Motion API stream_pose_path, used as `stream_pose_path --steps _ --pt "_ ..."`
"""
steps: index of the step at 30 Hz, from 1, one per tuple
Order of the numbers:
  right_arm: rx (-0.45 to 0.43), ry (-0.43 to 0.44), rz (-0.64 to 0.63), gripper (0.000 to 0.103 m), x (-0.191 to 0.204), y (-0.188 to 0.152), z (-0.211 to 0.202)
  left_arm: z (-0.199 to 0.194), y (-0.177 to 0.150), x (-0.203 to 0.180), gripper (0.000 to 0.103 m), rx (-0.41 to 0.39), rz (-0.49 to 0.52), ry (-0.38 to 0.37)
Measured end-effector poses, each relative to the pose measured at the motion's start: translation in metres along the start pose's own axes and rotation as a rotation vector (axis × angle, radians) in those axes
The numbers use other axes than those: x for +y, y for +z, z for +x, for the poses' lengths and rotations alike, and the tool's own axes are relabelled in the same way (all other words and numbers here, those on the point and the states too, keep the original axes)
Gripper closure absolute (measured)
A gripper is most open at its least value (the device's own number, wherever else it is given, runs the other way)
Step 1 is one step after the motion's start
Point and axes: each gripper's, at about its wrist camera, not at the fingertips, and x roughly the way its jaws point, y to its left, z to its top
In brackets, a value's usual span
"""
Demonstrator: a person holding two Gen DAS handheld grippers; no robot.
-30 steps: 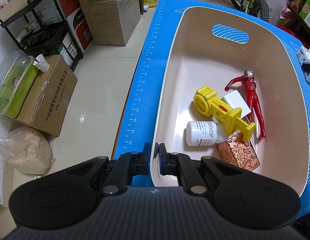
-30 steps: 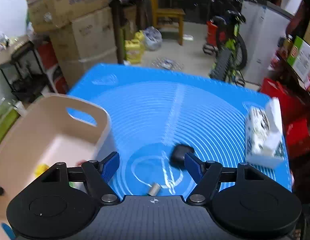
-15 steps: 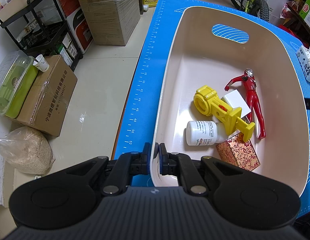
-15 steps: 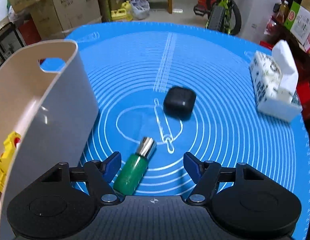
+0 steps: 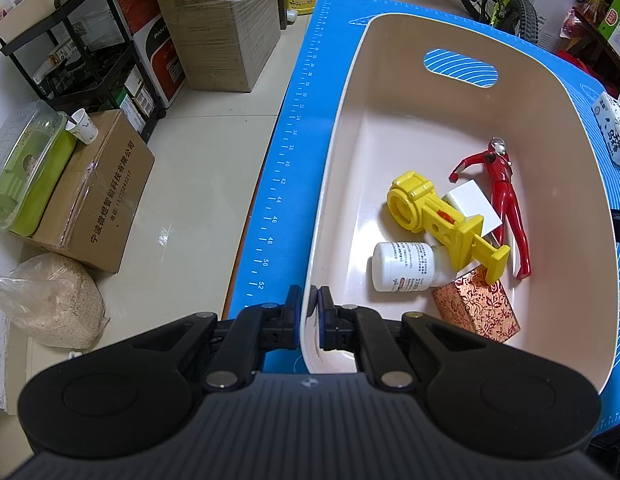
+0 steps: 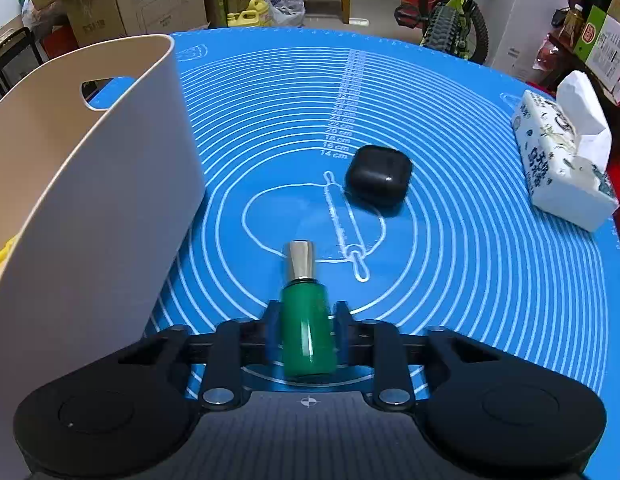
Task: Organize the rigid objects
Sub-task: 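Grasp the green bottle with the right tool, then carry the green bottle into the basket and open the right tool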
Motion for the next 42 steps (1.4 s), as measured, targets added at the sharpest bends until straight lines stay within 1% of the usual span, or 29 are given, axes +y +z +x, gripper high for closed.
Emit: stream_pose_path --steps 5,9,13,20,24,31,33,36,42 --pt "-0.034 -0.014 -0.03 0.067 -0.006 0.0 -0.01 0.0 0.0 0.0 0.093 0.0 0.0 0.0" --pt "-0.085 -0.006 -0.045 0.068 -0.009 0.004 -0.031 0.0 0.0 0.0 0.093 0.0 0.0 0.0" --pt "-0.136 0.003 -0.074 0.068 -0.007 0.014 -0.052 0.0 0.0 0.001 0.093 -0.001 -0.001 -0.001" --pt "-0.176 0.019 -0.106 0.068 -0.002 0.031 -0.079 0.0 -0.001 0.001 0.093 -0.001 -0.001 -0.001" --pt "-0.217 0.032 -0.128 0.068 0.008 0.04 -0.102 0.0 -0.001 0.001 0.093 -0.001 -0.001 -0.001" --pt "-0.309 0.107 -0.188 0.068 0.039 0.062 -0.138 0.0 -0.001 0.003 0.093 -0.001 -0.003 -0.002" --pt "-0.316 0.13 -0.203 0.068 0.051 0.067 -0.14 0.0 -0.001 0.002 0.093 -0.001 -0.003 -0.002" --pt "-0.307 0.148 -0.236 0.068 0.073 0.073 -0.132 0.0 -0.001 0.002 0.093 -0.001 -0.004 -0.003" --pt "-0.212 0.152 -0.294 0.068 0.108 0.075 -0.096 0.0 -0.002 0.003 0.093 -0.001 -0.006 -0.008"
